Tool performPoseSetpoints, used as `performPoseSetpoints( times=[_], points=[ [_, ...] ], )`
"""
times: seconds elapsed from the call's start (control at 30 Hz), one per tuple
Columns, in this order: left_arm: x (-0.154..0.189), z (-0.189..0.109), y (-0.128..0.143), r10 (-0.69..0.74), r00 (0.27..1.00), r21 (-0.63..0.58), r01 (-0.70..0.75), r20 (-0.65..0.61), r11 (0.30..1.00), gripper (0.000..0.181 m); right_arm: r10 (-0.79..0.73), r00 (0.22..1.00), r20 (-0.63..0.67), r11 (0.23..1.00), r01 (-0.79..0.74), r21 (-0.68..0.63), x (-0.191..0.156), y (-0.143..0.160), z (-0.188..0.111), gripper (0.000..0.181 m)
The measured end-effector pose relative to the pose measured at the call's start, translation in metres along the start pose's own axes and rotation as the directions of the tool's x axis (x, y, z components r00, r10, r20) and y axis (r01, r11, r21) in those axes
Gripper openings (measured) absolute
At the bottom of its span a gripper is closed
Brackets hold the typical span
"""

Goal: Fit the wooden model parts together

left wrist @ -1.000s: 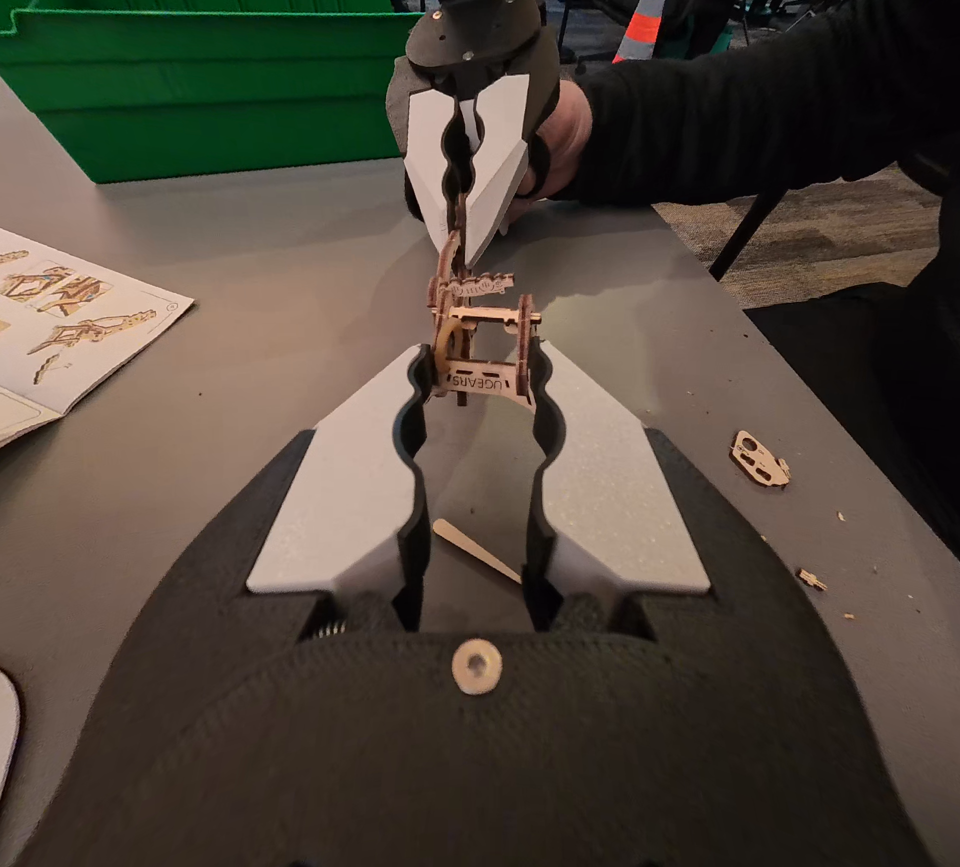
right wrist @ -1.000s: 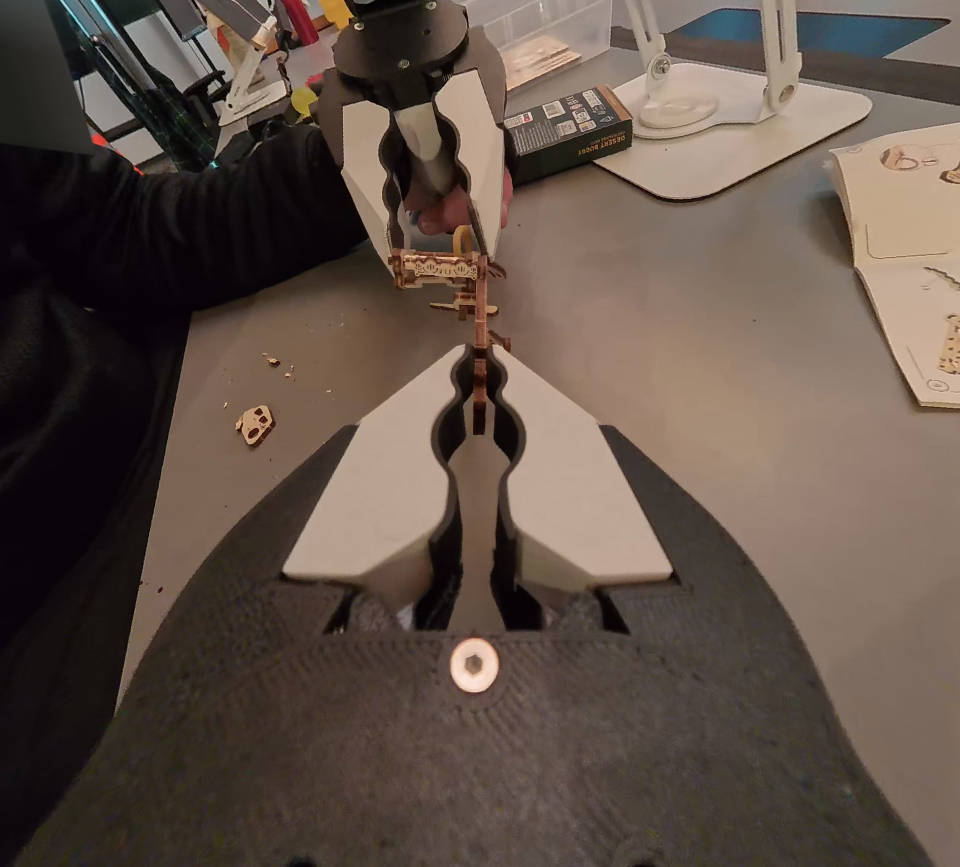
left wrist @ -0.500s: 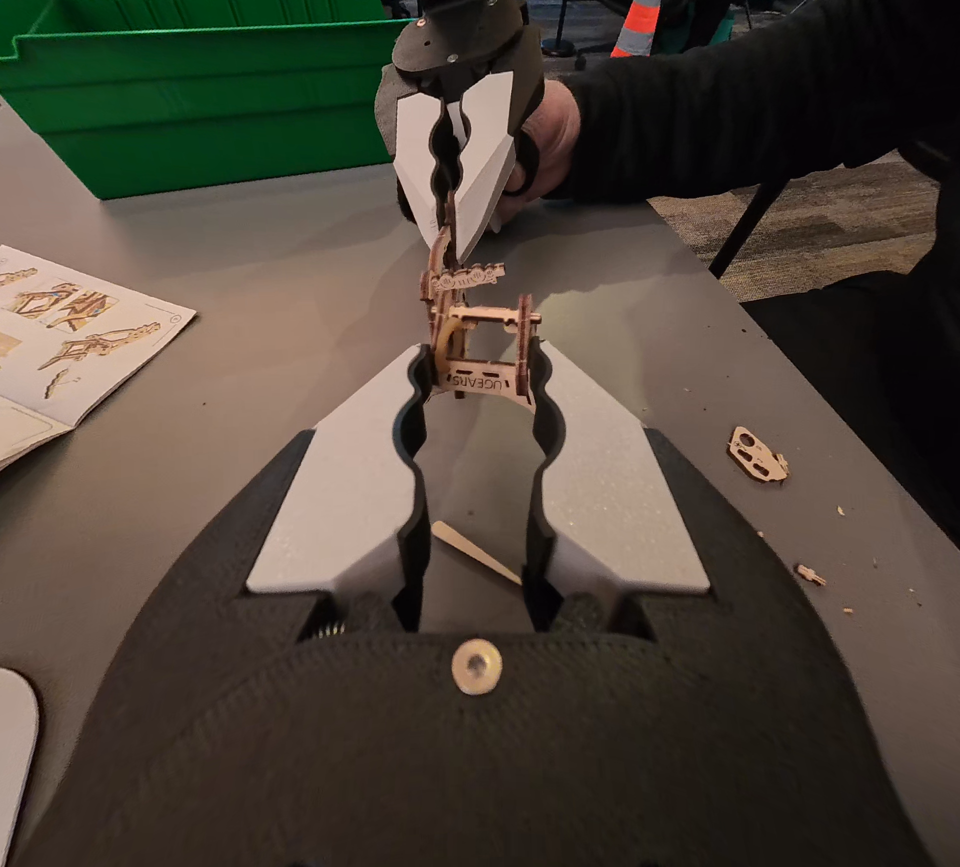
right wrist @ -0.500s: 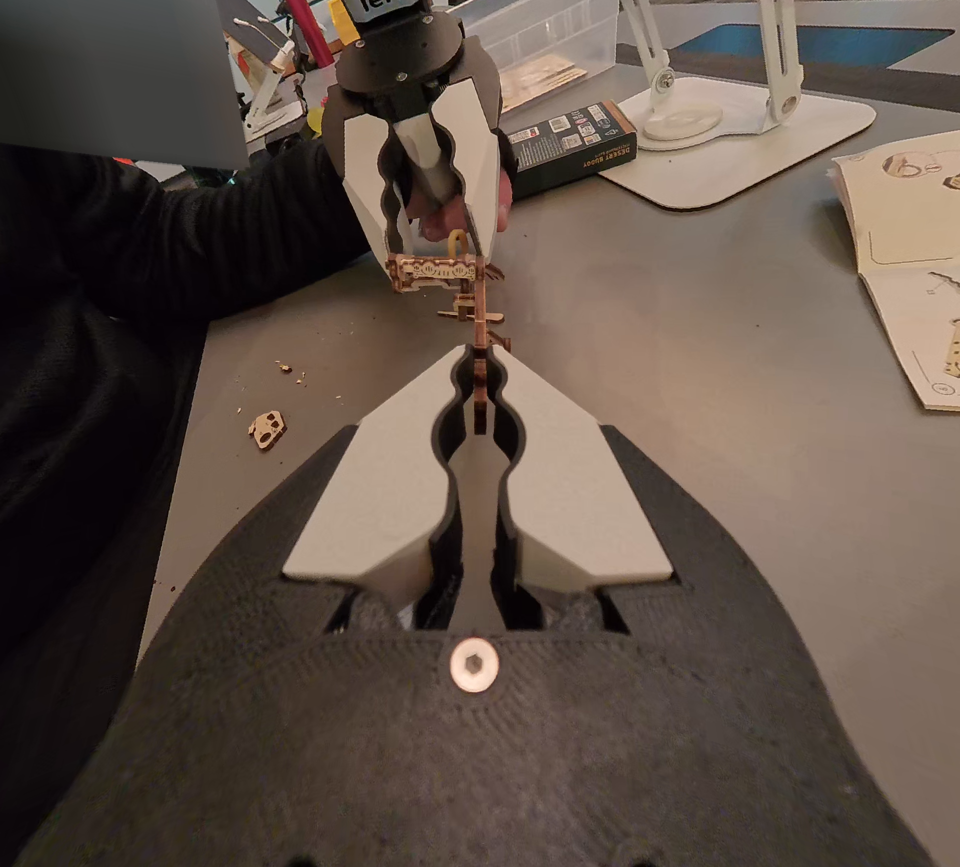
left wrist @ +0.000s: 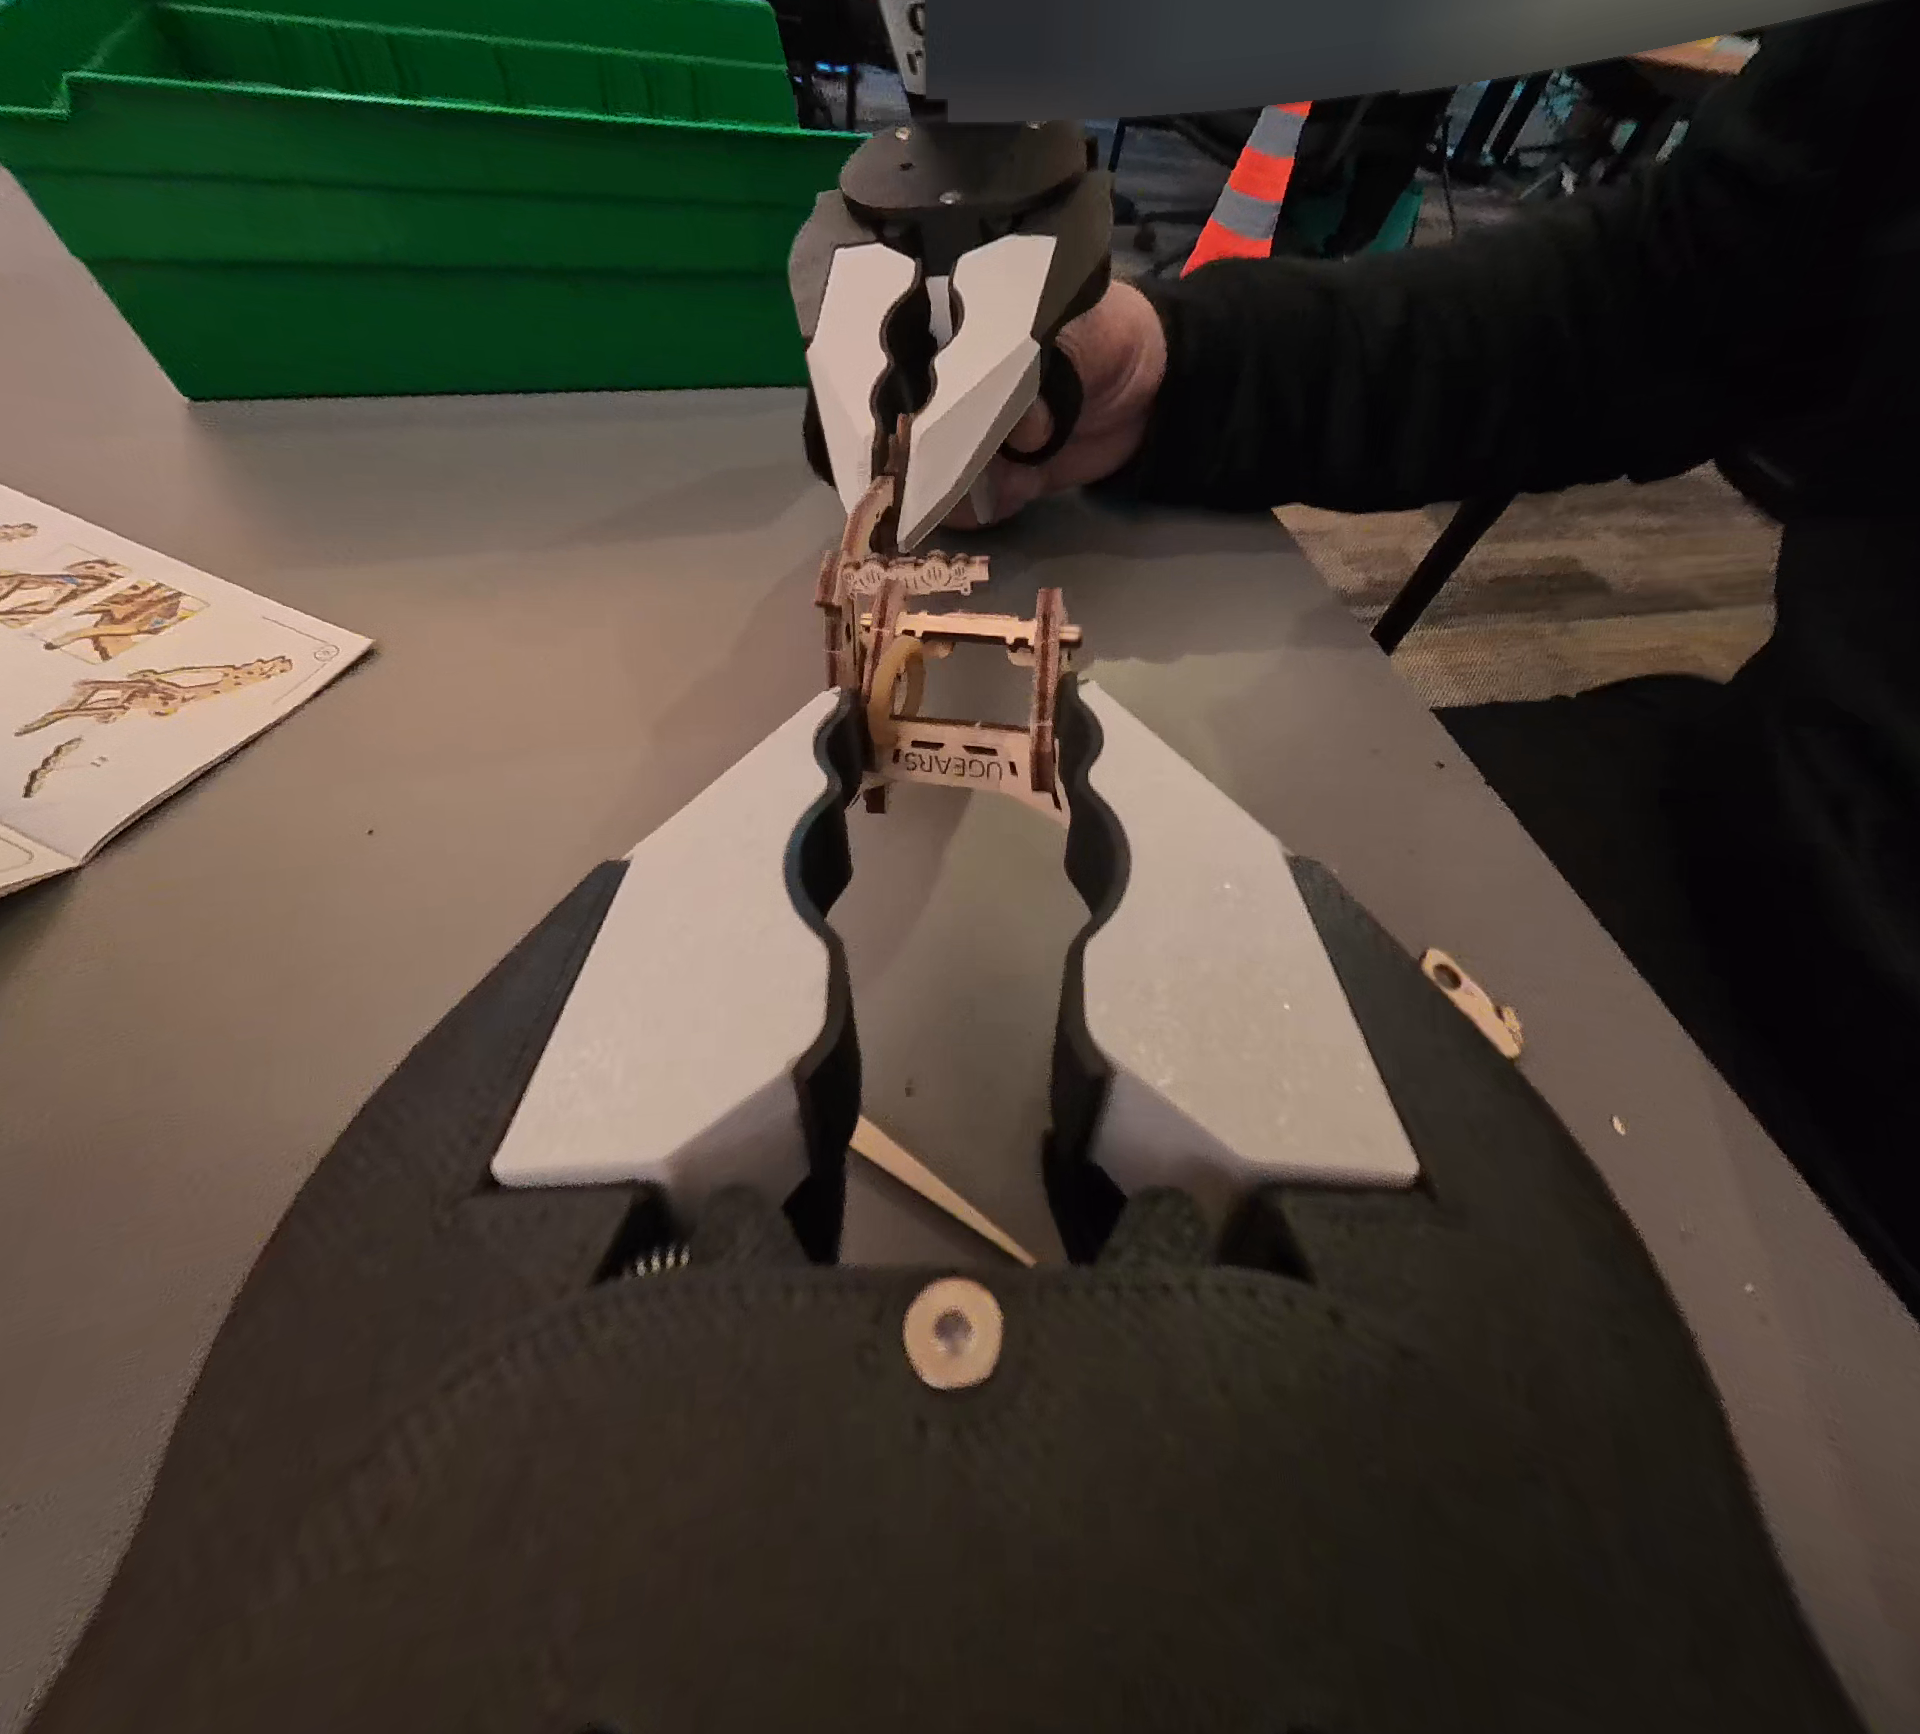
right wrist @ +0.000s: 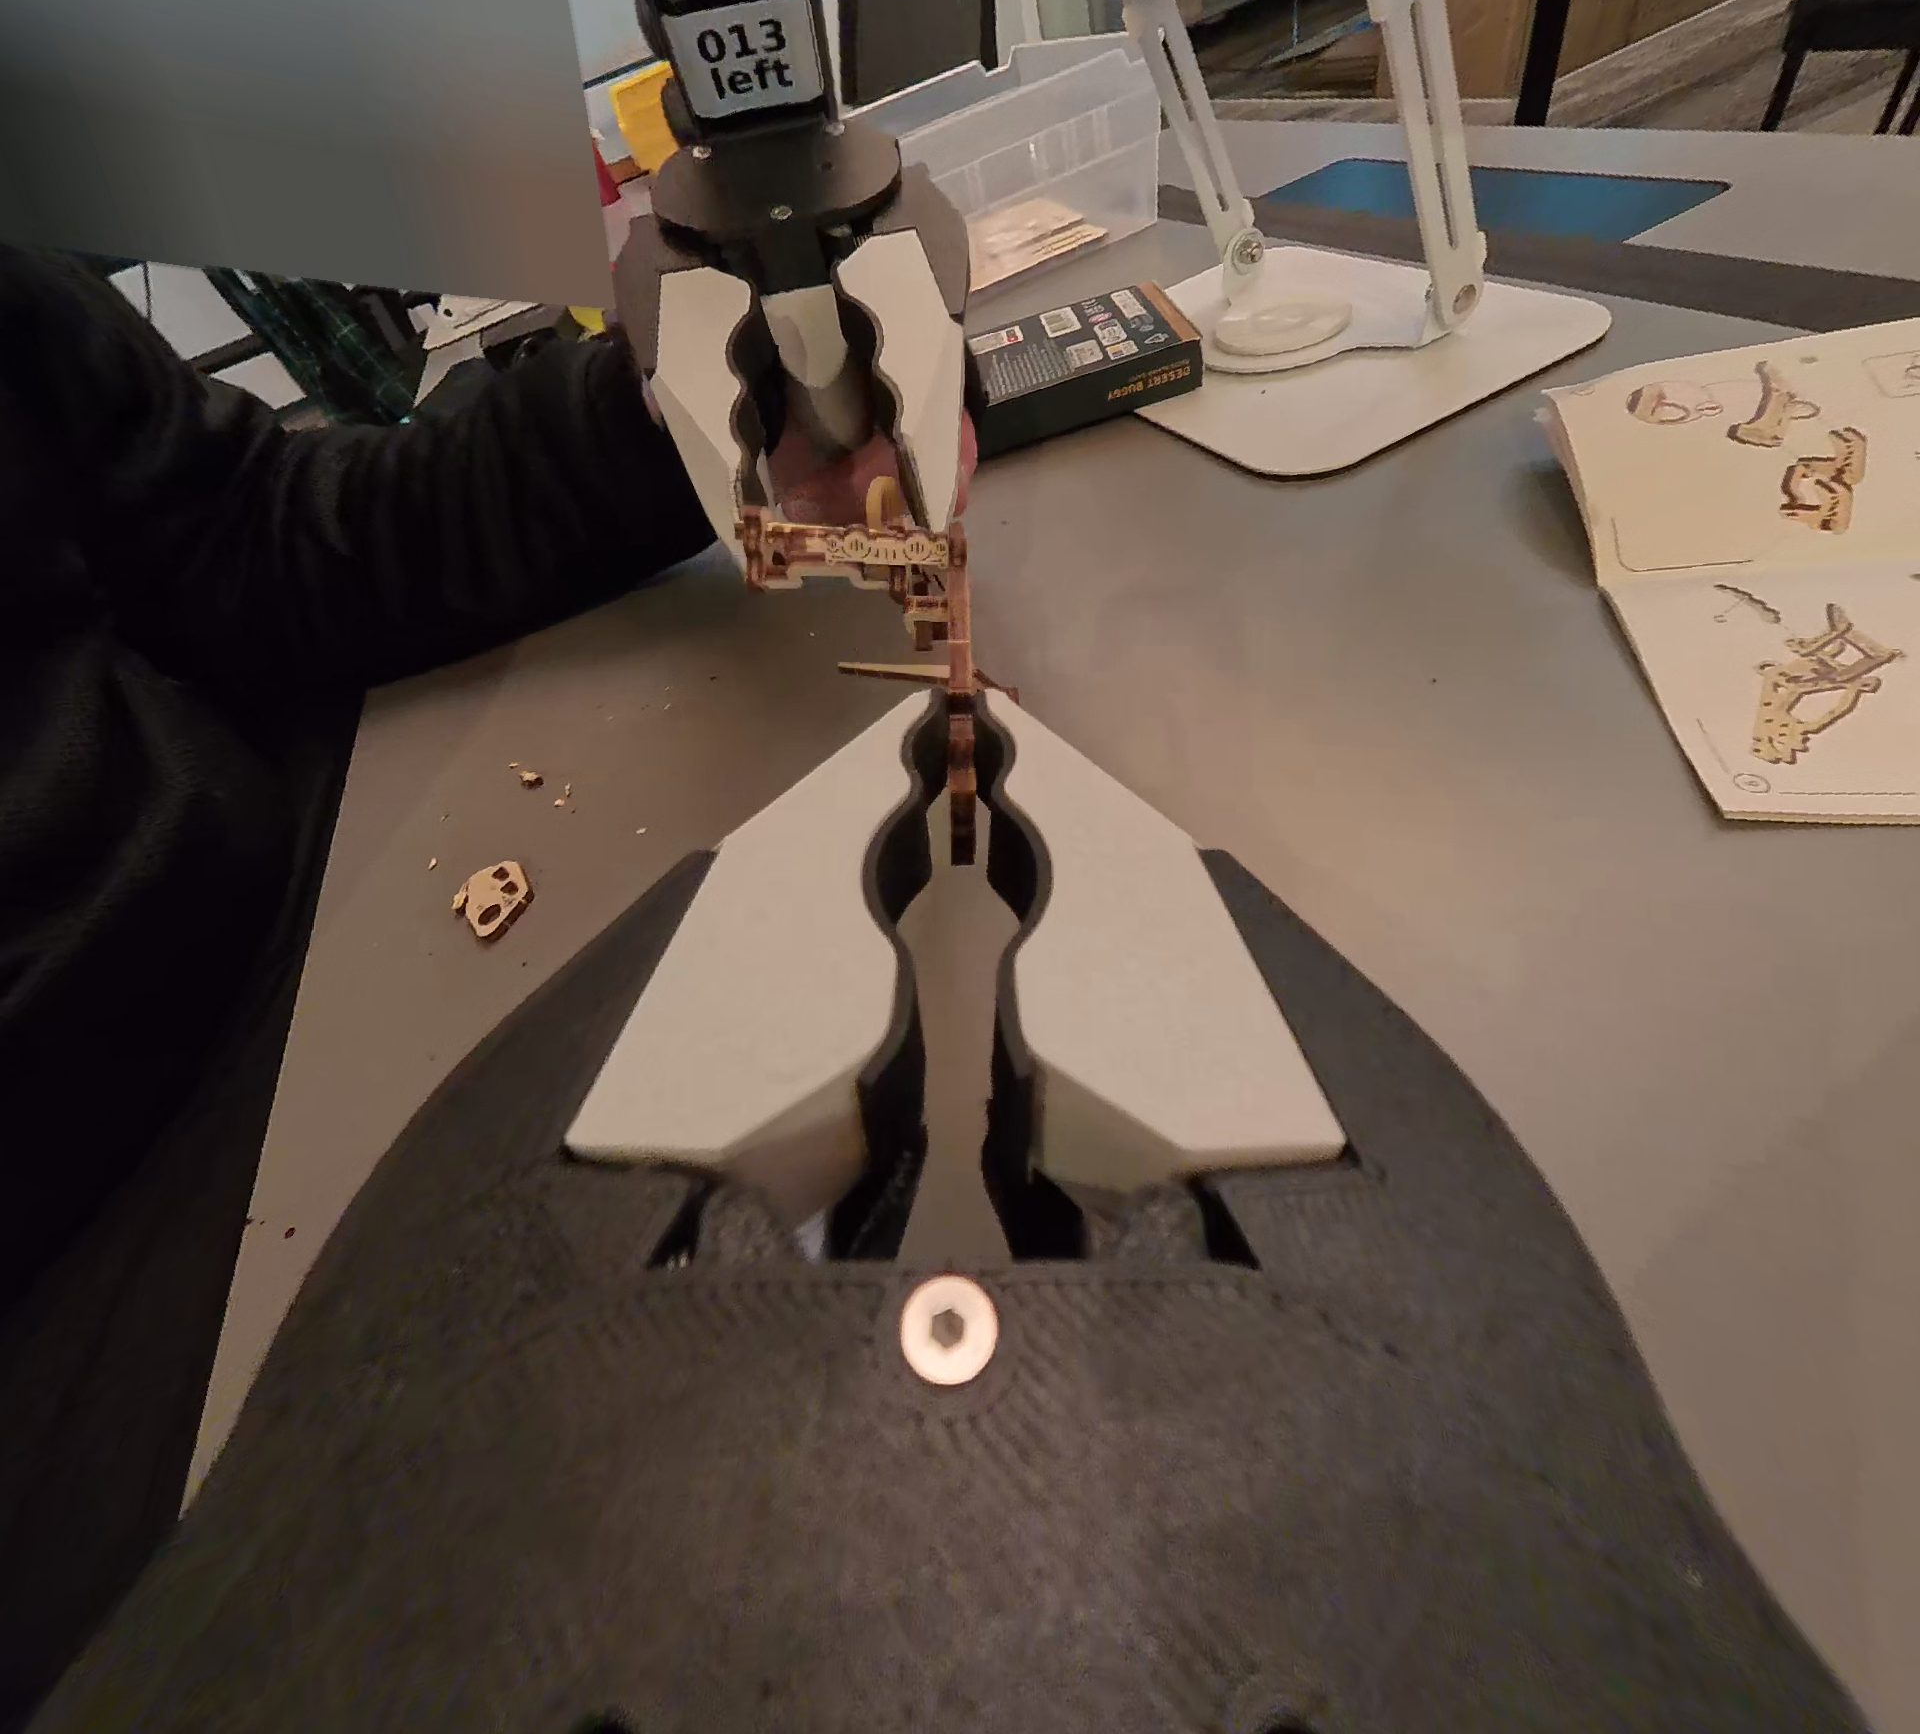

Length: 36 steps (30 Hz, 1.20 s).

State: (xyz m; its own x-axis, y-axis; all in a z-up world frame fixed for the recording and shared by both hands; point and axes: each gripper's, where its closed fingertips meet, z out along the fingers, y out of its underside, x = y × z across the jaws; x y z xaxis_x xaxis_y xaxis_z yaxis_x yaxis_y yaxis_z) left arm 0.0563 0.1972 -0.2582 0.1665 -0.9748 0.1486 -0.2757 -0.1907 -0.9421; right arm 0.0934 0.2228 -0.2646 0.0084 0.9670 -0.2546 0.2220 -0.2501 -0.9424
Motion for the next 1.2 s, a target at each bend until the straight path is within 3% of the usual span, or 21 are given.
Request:
performPoseSetpoints(
  times=[0.53, 0.83, 1.2],
  points=[
    [-0.008, -0.004, -0.008, -0.074, 0.997, 0.066, 0.073, 0.011, 0.995, 0.036, 0.039, 0.999, -0.017, 0.998, -0.038, 0.06, 0.006, -0.007, -0.006, 0.0],
    [-0.01, -0.001, -0.005, -0.072, 0.995, -0.004, 0.073, 0.064, 0.997, 0.036, 0.054, 0.998, -0.02, 0.997, -0.053, 0.053, 0.009, -0.006, -0.005, 0.0],
    [-0.01, 0.005, 0.008, 0.059, 0.984, -0.215, -0.022, 0.167, 0.976, 0.036, 0.016, 0.999, -0.037, 1.0, -0.016, 0.006, 0.006, -0.001, 0.0, 0.0]
  ],
)
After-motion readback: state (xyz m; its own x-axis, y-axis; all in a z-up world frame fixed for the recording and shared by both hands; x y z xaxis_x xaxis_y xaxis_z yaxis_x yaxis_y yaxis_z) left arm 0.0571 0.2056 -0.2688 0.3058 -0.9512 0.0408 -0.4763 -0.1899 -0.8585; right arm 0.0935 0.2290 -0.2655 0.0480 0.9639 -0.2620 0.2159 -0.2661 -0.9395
